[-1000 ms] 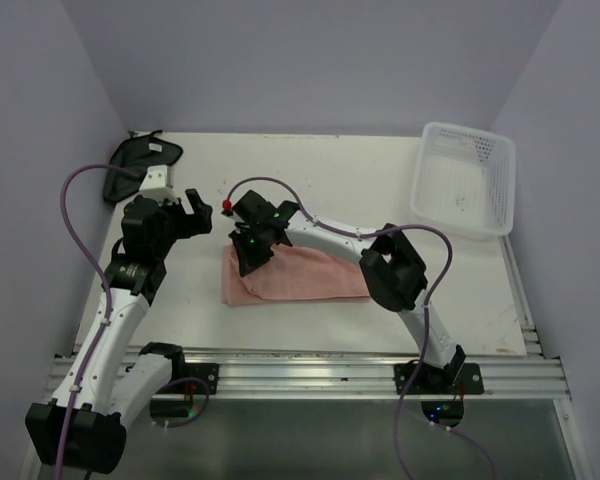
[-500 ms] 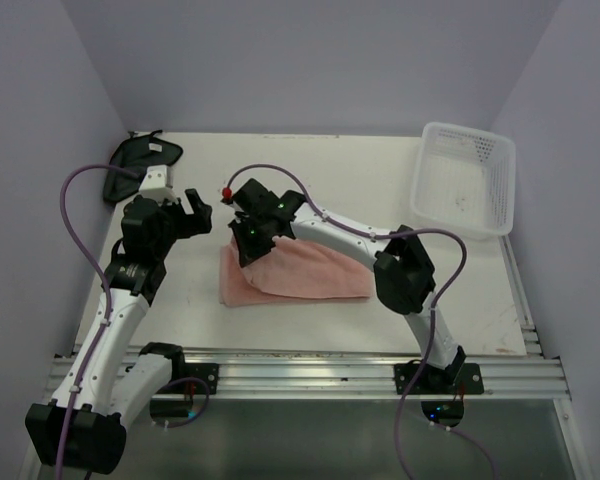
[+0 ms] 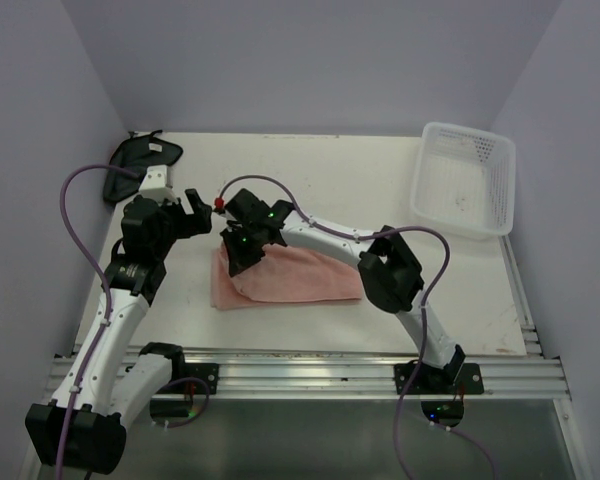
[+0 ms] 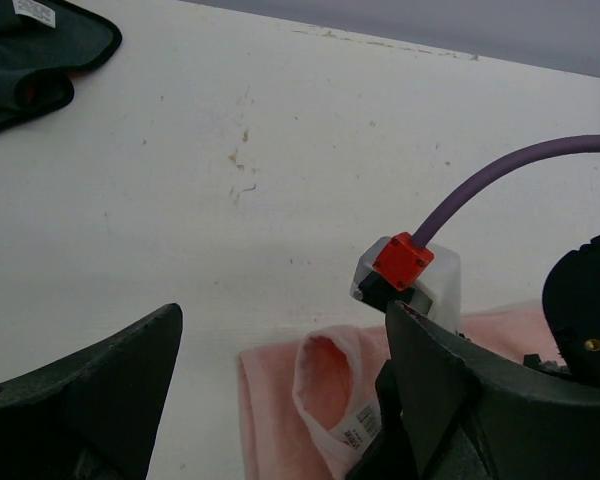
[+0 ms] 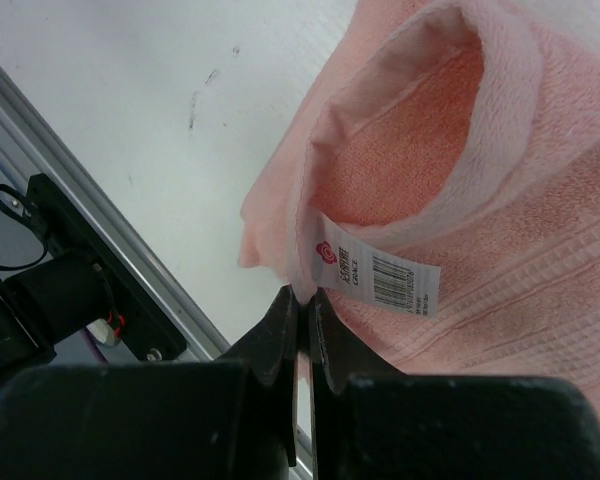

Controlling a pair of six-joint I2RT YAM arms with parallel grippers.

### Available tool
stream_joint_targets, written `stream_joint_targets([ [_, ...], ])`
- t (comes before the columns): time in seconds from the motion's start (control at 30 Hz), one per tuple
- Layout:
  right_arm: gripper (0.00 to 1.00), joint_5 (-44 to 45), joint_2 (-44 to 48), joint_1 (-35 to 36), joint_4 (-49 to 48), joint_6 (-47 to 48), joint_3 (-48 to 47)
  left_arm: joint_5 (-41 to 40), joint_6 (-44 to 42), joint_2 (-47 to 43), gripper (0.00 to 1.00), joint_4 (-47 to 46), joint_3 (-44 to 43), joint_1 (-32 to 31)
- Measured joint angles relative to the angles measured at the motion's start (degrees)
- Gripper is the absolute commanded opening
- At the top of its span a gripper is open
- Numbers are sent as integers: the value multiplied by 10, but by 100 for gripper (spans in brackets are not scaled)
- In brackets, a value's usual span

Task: Roll the towels
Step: Fold the towel

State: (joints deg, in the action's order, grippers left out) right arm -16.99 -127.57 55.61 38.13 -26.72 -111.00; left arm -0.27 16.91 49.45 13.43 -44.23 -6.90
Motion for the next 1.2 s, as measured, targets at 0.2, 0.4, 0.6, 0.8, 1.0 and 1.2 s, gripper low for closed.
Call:
stream_joint_targets([
  [0.2,28,-31,-27,4,-28,-21,2,0,0,-2,87,0,0,0],
  [0.4,40,-63,-24,6,-62,-35,22,-1,0,-2,87,0,0,0],
  [0.6,37,-71,-13,6,-75,-43,40,-9,0,-7,87,0,0,0],
  [0.8,19,-52,45,0,-64,-30,81,-17,0,-11,87,0,0,0],
  [1.0,9,3,190,-45,-43,-5,191,-16,0,-6,87,0,0,0],
  [1.2,3,70,305,-177,-42,14,318,11,12,19,87,-2,2,0],
])
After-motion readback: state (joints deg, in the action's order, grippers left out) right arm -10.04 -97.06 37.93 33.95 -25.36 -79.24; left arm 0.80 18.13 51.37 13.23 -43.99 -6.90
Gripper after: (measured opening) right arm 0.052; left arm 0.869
